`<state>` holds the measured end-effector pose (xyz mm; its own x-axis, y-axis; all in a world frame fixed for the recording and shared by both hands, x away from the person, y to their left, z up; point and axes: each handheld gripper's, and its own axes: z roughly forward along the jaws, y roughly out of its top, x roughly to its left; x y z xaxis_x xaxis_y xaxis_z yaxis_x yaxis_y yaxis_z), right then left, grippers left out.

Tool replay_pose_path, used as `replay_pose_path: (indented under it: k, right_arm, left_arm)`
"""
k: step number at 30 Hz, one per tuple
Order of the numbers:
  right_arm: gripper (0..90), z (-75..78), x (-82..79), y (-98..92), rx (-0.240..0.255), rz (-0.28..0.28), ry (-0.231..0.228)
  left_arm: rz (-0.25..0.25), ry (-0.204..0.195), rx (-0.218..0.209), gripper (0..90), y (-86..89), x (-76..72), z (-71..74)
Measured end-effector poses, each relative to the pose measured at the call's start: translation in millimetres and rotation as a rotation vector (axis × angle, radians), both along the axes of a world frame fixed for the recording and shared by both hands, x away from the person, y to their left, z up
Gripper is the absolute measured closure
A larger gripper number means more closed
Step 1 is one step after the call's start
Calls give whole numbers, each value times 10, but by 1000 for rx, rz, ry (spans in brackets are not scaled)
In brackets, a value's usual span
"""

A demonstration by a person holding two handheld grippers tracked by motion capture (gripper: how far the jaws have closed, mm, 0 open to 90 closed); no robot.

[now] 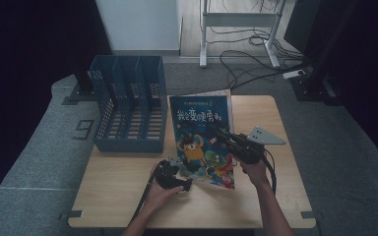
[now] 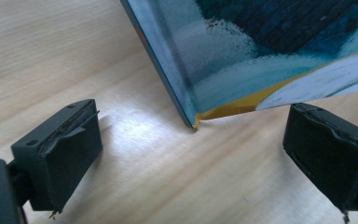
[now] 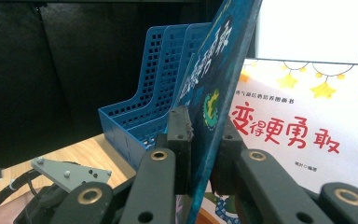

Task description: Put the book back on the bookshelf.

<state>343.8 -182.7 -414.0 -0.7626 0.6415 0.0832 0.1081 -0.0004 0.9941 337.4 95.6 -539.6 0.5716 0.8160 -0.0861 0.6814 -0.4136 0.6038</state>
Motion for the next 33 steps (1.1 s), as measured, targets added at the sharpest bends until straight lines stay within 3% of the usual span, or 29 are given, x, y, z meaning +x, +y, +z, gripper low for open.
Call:
replay_pose_path:
  k: [5,11,33]
  right_arm:
    - [802,-12,64,30,6,7,-6]
    - [807,-51,10,-14,21,13,-11]
    - [817,-87,-195,-135,-3,51,17]
  left_arm:
    - [3,-1,-1,42,21,16,-2]
    - [2,-14,12,57,15,-8,-6]
    - [13,-13,-44,135,119,-30,7]
